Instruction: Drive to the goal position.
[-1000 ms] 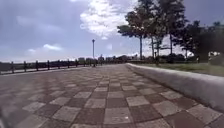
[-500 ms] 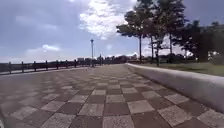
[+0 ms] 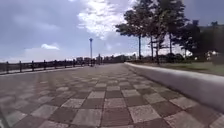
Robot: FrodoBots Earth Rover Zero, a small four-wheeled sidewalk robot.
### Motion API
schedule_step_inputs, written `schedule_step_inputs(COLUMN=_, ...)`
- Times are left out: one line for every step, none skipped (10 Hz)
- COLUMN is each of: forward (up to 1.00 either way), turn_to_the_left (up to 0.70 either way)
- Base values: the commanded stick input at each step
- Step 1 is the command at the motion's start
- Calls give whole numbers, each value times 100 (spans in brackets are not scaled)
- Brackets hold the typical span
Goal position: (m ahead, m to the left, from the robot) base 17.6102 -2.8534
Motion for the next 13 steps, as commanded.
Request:
schedule_step_inputs(forward=45, turn_to_the_left=27)
schedule_step_inputs(forward=45, turn_to_the_left=27)
schedule_step_inputs(forward=45, turn_to_the_left=27)
schedule_step_inputs(forward=45, turn_to_the_left=27)
schedule_step_inputs(forward=45, turn_to_the_left=27)
schedule_step_inputs(forward=45, turn_to_the_left=27)
schedule_step_inputs(forward=45, turn_to_the_left=20)
schedule_step_inputs(forward=45, turn_to_the_left=6)
schedule_step_inputs(forward=45, turn_to_the_left=0)
schedule_step_inputs(forward=45, turn_to_the_left=0)
schedule_step_inputs(forward=45, turn_to_the_left=0)
schedule_step_inputs(forward=45, turn_to_the_left=0)
schedule_step_inputs(forward=45, turn_to_the_left=0)
